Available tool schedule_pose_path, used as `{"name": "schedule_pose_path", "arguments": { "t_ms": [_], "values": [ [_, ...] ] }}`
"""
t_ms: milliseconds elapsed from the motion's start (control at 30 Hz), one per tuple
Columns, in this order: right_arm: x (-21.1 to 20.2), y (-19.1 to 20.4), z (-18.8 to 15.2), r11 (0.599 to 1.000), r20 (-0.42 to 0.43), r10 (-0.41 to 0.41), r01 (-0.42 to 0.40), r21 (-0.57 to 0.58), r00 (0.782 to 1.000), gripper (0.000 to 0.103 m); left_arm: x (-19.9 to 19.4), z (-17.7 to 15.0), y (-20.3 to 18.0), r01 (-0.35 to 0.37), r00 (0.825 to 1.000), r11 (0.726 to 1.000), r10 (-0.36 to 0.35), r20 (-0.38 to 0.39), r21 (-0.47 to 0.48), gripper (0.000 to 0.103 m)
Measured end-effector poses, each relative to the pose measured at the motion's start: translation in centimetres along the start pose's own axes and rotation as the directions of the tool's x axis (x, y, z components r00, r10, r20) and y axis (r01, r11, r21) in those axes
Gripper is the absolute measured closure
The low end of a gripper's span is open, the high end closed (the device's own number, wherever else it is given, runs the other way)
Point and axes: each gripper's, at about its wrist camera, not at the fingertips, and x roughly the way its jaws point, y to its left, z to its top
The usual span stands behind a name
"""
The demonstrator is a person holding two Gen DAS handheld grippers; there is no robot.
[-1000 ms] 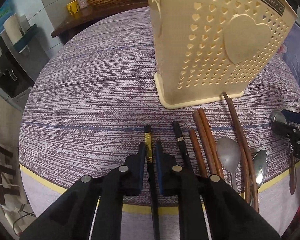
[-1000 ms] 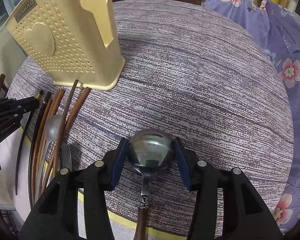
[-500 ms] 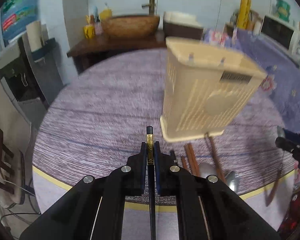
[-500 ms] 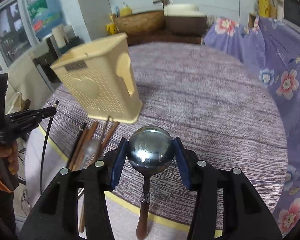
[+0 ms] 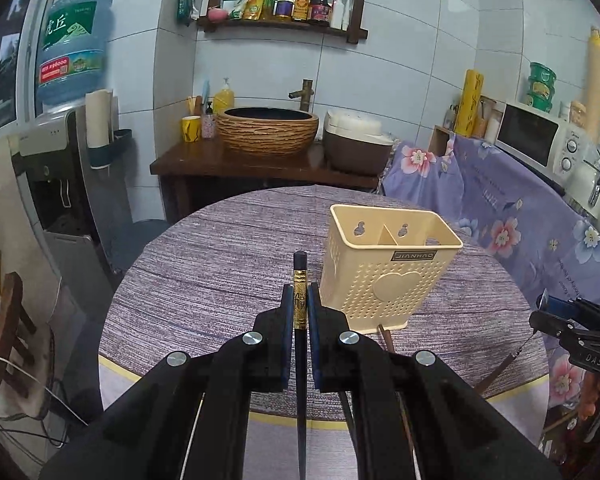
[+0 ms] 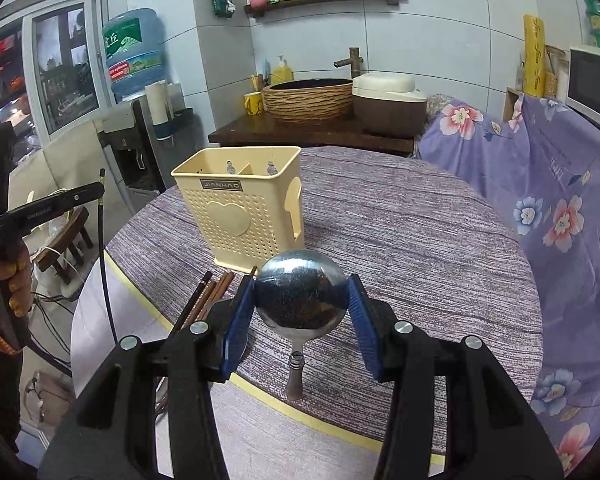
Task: Organize utensils
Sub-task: 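Lift the spoon and black chopstick and carry both toward the cream holder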
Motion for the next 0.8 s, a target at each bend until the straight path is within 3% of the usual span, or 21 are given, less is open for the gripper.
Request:
{"name": "schedule_pose_path", "arguments": {
  "t_ms": [167, 333, 433, 567, 700, 800],
  "values": [
    [-0.6, 0.4, 0.8, 1.000, 0.038, 0.000, 0.001, -0.030, 0.999, 0.056, -1.3, 0.9, 0.2, 0.001, 0.999, 1.000, -0.001, 0.038, 0.010, 0.095],
    [-1.6, 1.0, 3.1, 0.999, 0.128, 0.010, -0.003, -0.055, 0.992, 0.056, -3.4, 4.1, 0.0, 0.017, 0.994, 1.000, -0.018, 0.107, 0.010, 0.095],
    [-2.6, 1.5, 5.7, 0.998, 0.210, 0.021, -0.008, -0.063, 0.978, 0.056, -5.3, 6.8, -0.4, 0.012, 0.985, 1.000, -0.016, 0.171, 0.022, 0.095],
    [-4.2, 2.7, 9.9, 0.997, 0.333, 0.037, -0.011, -0.079, 0.942, 0.056, -7.7, 11.1, -1.8, 0.014, 0.965, 0.999, -0.022, 0.262, 0.035, 0.095],
    [-3.6, 3.8, 13.6, 0.997, 0.395, 0.029, 0.002, -0.077, 0.918, 0.056, -7.9, 14.3, -3.2, 0.041, 0.951, 0.999, -0.044, 0.307, 0.016, 0.095],
    [-2.0, 4.6, 14.8, 0.996, 0.406, 0.023, 0.013, -0.085, 0.914, 0.056, -6.7, 15.2, -4.5, 0.032, 0.942, 0.999, -0.036, 0.333, 0.017, 0.095]
  ]
}}
